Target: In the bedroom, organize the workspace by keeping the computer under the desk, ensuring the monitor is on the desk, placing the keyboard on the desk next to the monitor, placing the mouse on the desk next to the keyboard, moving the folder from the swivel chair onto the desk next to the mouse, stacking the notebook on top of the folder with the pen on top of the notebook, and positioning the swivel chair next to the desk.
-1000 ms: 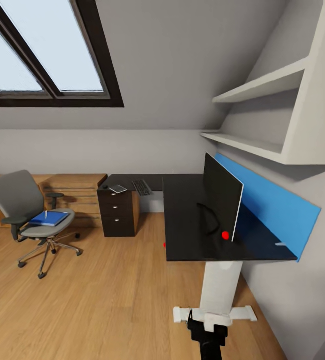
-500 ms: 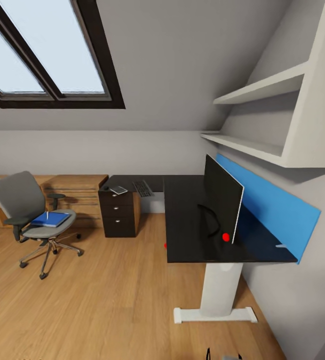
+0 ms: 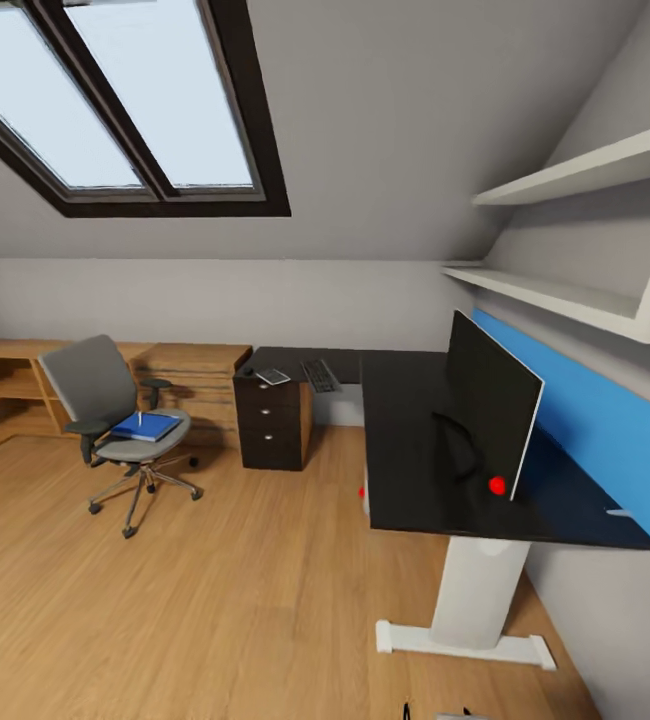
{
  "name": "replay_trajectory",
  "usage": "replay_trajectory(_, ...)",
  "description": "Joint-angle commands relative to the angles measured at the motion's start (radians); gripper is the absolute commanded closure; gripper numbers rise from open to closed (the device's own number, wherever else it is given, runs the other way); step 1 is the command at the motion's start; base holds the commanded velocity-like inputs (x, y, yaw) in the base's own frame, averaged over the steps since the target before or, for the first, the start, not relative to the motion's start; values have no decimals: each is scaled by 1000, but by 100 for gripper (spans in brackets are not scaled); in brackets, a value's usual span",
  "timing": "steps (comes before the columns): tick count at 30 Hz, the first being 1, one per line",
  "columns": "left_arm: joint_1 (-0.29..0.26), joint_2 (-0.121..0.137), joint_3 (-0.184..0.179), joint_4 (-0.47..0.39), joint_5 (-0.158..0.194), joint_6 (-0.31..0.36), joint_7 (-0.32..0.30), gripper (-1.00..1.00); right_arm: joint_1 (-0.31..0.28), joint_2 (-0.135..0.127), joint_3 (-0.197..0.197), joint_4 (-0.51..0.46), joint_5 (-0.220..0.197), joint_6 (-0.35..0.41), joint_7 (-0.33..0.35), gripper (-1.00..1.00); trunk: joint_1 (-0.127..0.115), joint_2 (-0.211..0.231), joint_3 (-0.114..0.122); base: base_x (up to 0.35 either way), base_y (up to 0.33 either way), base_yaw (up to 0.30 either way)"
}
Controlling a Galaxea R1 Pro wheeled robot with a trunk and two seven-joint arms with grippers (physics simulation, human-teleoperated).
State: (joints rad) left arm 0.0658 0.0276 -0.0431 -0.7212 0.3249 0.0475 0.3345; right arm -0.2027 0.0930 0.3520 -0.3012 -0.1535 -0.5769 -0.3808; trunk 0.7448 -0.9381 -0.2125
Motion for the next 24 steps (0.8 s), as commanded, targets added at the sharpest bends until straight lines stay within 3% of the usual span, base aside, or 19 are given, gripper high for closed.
replay_trajectory(1, 0, 0, -14, 4, 2, -3, 7, -100, -1, 1, 8, 1, -10, -4, 0, -100, 0, -1, -1, 112, 242, 43)
replay_trajectory(2, 0, -1, -64, 14, -3, -14, 8, -100, -1, 2, 8, 1, -10, -4, 7, -100, 0, -1, -1, 171, 264, 7)
replay_trajectory(3, 0, -1, -76, 16, -4, -16, 8, -100, -1, 3, 8, 1, -10, -4, 8, -100, 0, -1, -1, 183, 266, 3)
replay_trajectory(14, 0, -1, -82, 18, -3, -19, 8, -100, -1, 4, 8, 2, -9, -5, 8, -100, 0, -1, -2, 210, 268, -7)
replay_trajectory(24, 0, -2, -84, 26, -3, -18, 8, -100, -1, 4, 8, 2, -10, -5, 9, -100, 0, -1, -2, 251, 248, -225)
